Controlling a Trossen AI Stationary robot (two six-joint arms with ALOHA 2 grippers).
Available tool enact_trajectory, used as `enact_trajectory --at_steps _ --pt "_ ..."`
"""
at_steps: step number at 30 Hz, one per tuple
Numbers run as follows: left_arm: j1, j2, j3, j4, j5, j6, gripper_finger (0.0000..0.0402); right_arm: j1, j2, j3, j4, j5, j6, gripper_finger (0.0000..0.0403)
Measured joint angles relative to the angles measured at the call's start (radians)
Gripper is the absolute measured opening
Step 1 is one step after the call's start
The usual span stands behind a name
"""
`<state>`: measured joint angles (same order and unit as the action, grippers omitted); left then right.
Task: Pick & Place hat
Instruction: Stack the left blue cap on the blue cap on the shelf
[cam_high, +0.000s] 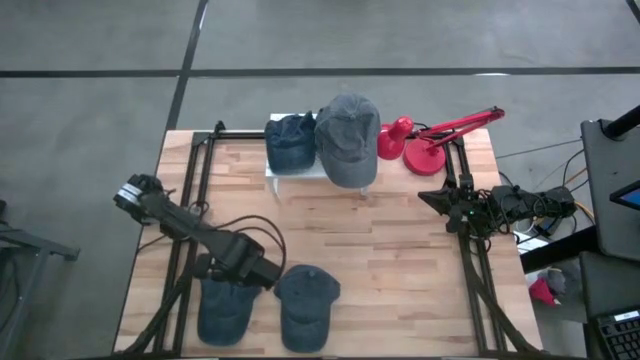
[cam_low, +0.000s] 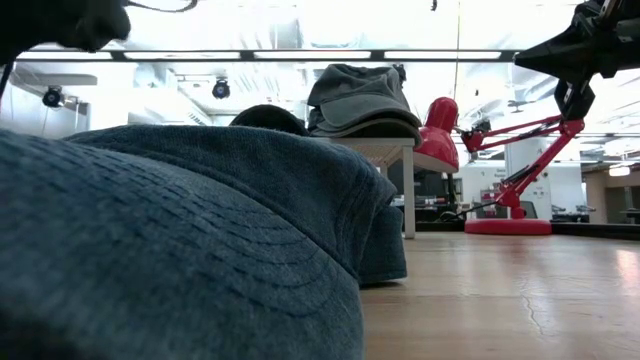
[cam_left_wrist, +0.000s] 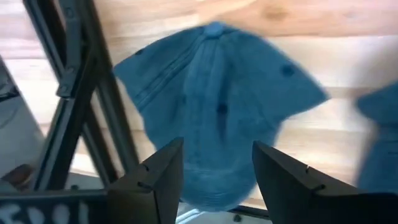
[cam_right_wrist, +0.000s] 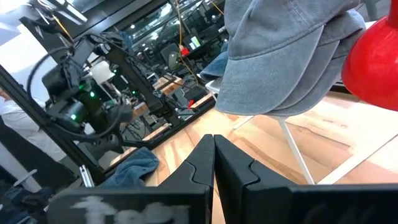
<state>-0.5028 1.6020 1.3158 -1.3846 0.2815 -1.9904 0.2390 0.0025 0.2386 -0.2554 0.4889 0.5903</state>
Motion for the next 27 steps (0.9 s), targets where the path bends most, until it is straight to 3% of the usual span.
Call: enact_trajectory --at_steps 11,27 --pt "-0.114 -0.008 -0.070 0.031 0.015 -0.008 0.0216 0.000 0.000 0.000 -0.001 0.001 0.001 0.0008" --pt "-0.207 -0.186 -0.362 0.365 -0.075 -0.208 0.0223 0.000 0.000 0.000 -0.001 0.001 0.005 0.0008"
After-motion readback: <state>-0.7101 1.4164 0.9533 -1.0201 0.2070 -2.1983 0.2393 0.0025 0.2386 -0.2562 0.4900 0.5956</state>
